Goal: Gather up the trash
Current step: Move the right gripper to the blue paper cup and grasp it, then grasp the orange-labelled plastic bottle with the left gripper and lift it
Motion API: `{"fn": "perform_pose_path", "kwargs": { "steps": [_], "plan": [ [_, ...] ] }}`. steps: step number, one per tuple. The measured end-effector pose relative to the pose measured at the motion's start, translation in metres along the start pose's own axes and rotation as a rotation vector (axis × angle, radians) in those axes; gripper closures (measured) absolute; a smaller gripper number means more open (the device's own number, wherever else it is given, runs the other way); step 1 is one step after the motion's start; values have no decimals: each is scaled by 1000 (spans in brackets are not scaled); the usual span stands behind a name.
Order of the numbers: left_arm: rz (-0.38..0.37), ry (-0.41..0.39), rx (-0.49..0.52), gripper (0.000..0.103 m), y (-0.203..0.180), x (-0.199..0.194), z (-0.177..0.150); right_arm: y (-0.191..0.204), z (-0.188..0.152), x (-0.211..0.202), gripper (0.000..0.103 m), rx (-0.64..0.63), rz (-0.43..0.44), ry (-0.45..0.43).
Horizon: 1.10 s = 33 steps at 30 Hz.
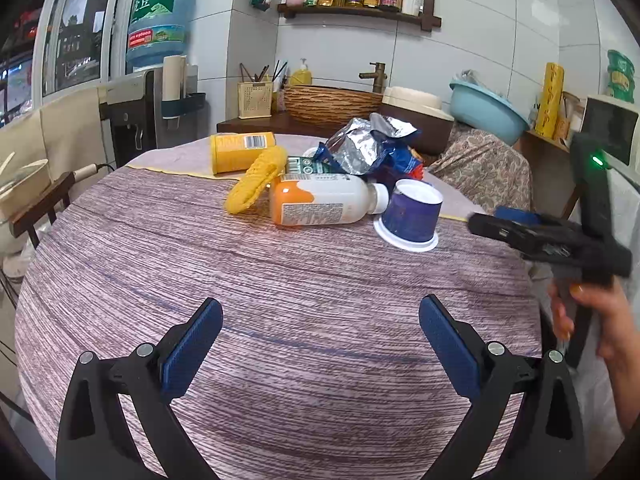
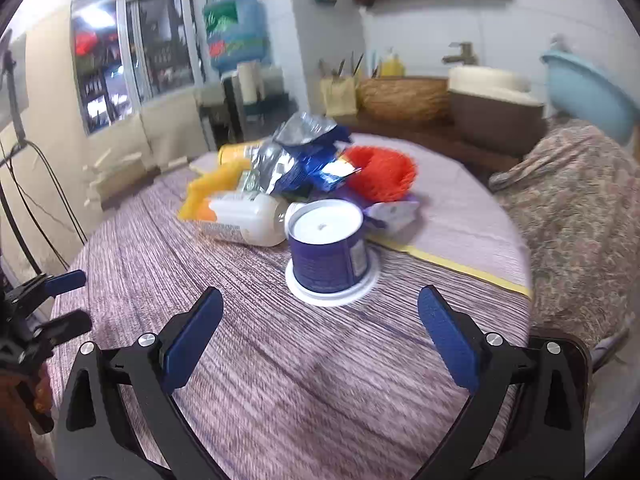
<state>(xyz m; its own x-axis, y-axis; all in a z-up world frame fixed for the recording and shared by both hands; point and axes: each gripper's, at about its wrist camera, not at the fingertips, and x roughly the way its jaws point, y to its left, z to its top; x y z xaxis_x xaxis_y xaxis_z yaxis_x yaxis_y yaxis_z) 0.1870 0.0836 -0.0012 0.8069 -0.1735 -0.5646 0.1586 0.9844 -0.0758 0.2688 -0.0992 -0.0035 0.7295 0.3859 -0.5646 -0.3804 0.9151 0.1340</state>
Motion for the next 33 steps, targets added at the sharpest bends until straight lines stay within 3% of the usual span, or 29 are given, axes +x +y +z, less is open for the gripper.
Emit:
{"fn": "perform_pose_path", "kwargs": {
  "steps": [6, 14, 16, 17, 27, 33],
  "plan": [
    [-6, 2, 7, 6, 9, -2, 0, 5, 25, 62, 7, -31, -51, 118],
    [-7, 13, 52, 6, 6, 4, 3, 3, 35, 108, 7, -36, -117, 182],
    [-3, 16, 74, 6, 5, 8, 5, 3, 37, 114, 16, -36, -111, 189],
    [1, 20, 88, 6, 4, 11, 6, 3, 36, 116, 30, -40, -108, 199],
    [-12, 61, 193, 6, -1, 35, 16, -5, 34, 108, 31, -20, -74, 186],
    [-37, 65, 294, 6, -8, 48, 27, -7, 28, 86, 31, 0, -4, 194]
  ]
}}
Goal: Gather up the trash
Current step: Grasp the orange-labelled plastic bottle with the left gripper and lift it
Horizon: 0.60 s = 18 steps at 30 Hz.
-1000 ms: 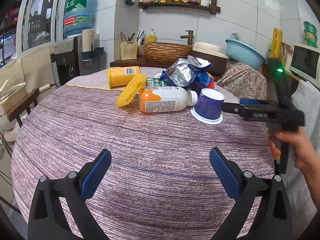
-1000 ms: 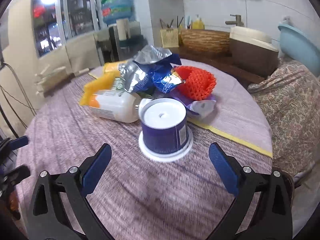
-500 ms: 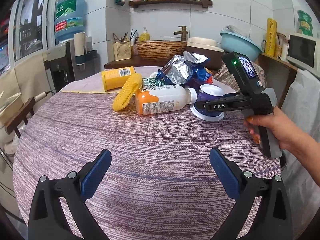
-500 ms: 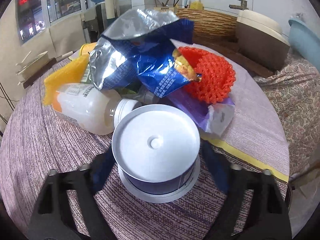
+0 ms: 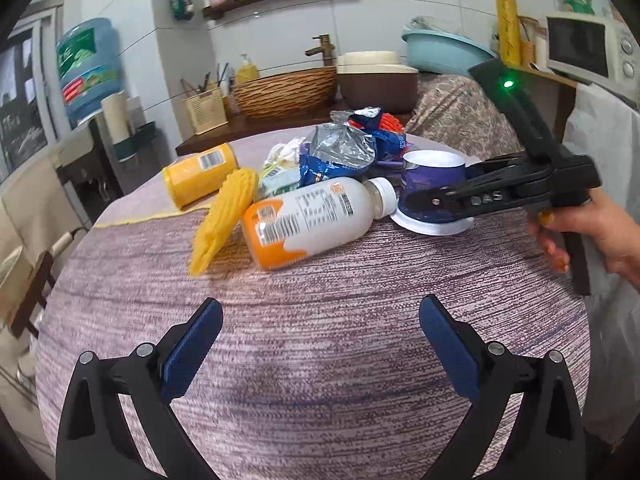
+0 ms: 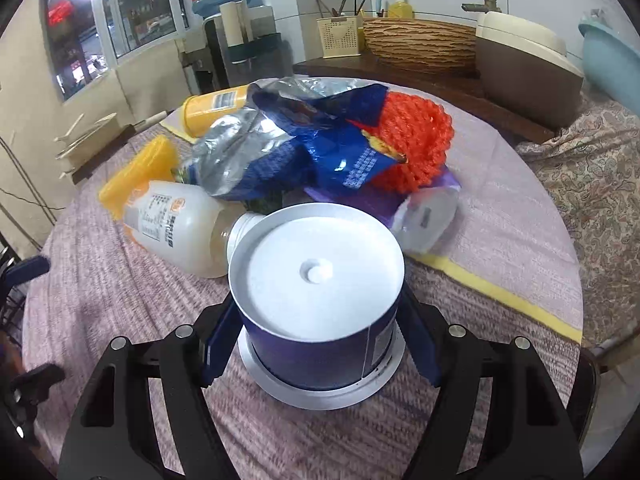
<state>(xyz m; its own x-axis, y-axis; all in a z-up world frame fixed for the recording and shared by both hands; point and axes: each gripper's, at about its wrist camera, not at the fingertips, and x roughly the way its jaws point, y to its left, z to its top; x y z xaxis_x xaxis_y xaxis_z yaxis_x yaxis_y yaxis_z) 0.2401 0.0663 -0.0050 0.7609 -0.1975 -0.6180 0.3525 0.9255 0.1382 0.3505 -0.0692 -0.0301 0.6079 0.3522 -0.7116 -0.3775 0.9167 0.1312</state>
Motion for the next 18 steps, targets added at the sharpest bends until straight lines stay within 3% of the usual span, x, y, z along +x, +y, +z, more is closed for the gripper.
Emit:
{"fn": "perform_pose_path", "kwargs": {
  "steps": [8, 13, 18],
  "plan": [
    [-32, 28, 134, 6, 3, 23, 24, -7, -33, -44, 31, 35, 99, -1],
    [-52, 54, 318, 6, -11, 39, 45, -7, -50, -73, 31, 39, 116, -33],
    [-30, 172, 566, 6, -25, 73, 56, -4, -58, -89, 31, -7, 72, -70]
  ]
}}
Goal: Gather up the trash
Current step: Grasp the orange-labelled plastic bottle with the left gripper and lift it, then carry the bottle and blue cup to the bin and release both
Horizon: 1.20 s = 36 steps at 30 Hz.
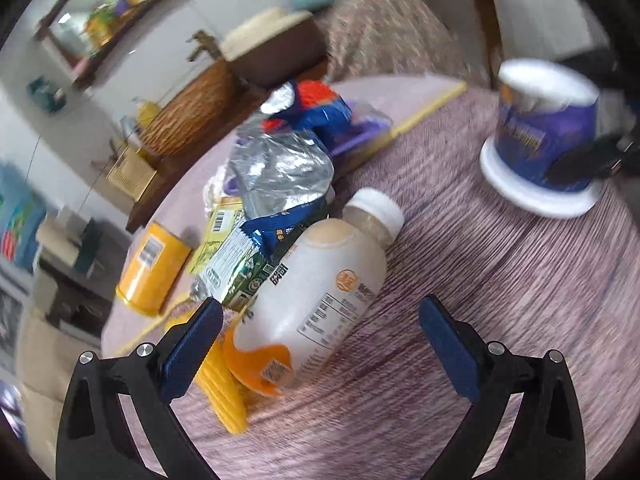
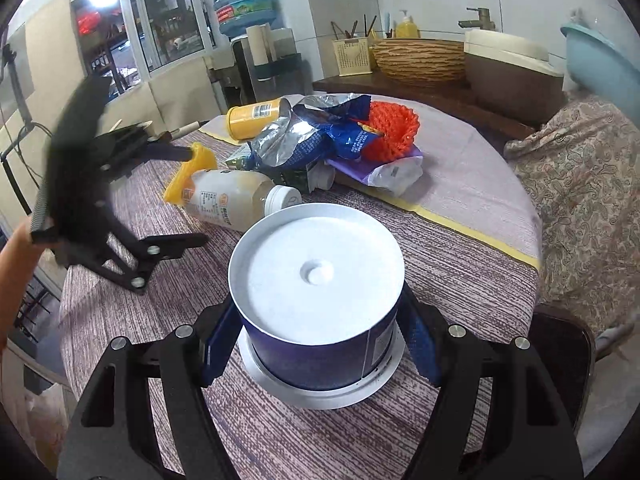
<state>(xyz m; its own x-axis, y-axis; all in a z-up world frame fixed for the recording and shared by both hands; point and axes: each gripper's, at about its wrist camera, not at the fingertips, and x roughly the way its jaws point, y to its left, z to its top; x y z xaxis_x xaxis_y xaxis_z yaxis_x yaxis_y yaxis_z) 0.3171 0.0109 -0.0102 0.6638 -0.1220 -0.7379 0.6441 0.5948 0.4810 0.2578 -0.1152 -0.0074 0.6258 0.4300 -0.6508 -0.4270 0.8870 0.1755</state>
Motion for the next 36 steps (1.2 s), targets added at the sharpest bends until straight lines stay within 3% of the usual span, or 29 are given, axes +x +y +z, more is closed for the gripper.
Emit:
{"fn": "perform_pose_path", "kwargs": {
  "steps": [5, 7, 16, 21, 27, 36],
  "plan": [
    [3, 134, 109, 10, 1, 27, 6, -4, -8, -8, 31, 8, -6, -12],
    [-14, 152, 124, 22, 1, 30, 6, -7, -10, -10, 31, 16, -5, -13],
    [0, 174, 111, 37, 2, 30, 3, -11, -18, -20, 31, 42, -1, -39],
    [-27, 88, 66, 38, -10, 10, -2, -11, -21, -22, 31, 49, 5, -53],
    [-81, -49, -99, 42, -27, -26, -20, -12, -30, -28, 31, 72, 31, -70],
    [-77, -226, -315, 42, -41, -63, -35, -14, -44, -33, 31, 84, 28, -81]
  ]
}}
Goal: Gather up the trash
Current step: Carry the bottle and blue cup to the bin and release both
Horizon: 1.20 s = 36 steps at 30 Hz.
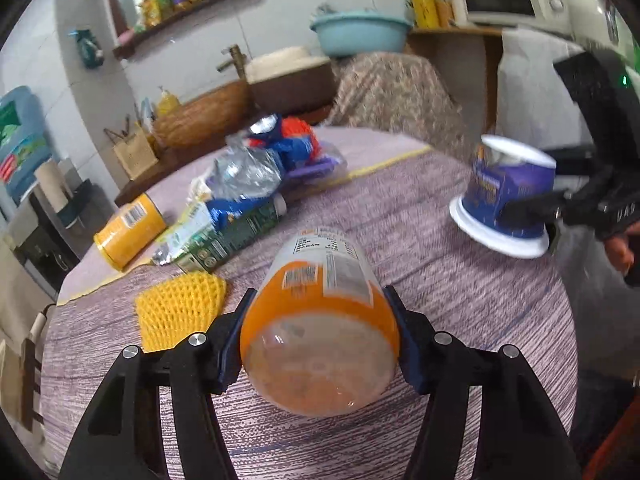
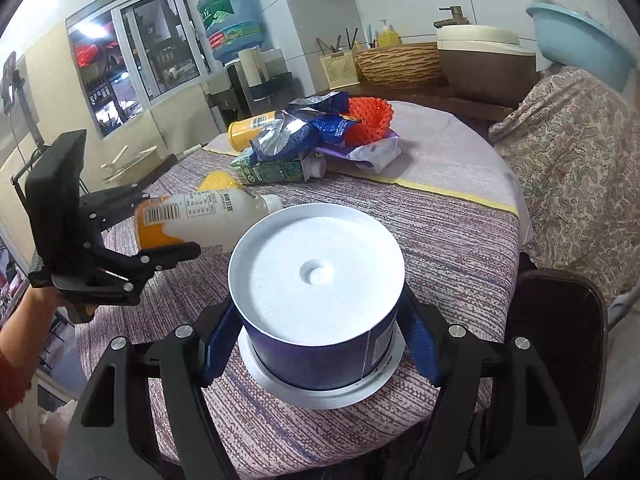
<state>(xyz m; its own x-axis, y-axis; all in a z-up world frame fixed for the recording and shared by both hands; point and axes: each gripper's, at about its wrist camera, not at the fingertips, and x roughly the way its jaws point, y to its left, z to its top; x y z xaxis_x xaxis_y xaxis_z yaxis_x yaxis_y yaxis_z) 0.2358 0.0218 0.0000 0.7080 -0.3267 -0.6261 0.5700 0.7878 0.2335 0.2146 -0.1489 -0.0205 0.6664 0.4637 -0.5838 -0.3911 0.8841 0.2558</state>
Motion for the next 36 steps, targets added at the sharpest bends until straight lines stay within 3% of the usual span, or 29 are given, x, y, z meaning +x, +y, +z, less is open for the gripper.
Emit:
{"fn": "perform_pose_path", "kwargs": {
  "steps": [5, 10, 22, 28, 36],
  "plan": [
    [-4, -92, -85, 42, 4, -12, 5, -2, -4, -9, 31, 0, 2, -10],
    [2, -132, -138, 42, 7, -10, 15, -2, -7, -16, 31, -8, -6, -22],
    [-41, -206, -171, 42, -23, -18, 43, -20, -13, -43, 31, 9, -17, -87],
    [-106, -266, -147, 42, -73, -20, 77, -58, -20, -81, 31, 65, -135, -160],
    [-304, -281, -108, 42, -160, 15, 130, -141, -62, -128, 31, 203, -386, -167]
  ]
}}
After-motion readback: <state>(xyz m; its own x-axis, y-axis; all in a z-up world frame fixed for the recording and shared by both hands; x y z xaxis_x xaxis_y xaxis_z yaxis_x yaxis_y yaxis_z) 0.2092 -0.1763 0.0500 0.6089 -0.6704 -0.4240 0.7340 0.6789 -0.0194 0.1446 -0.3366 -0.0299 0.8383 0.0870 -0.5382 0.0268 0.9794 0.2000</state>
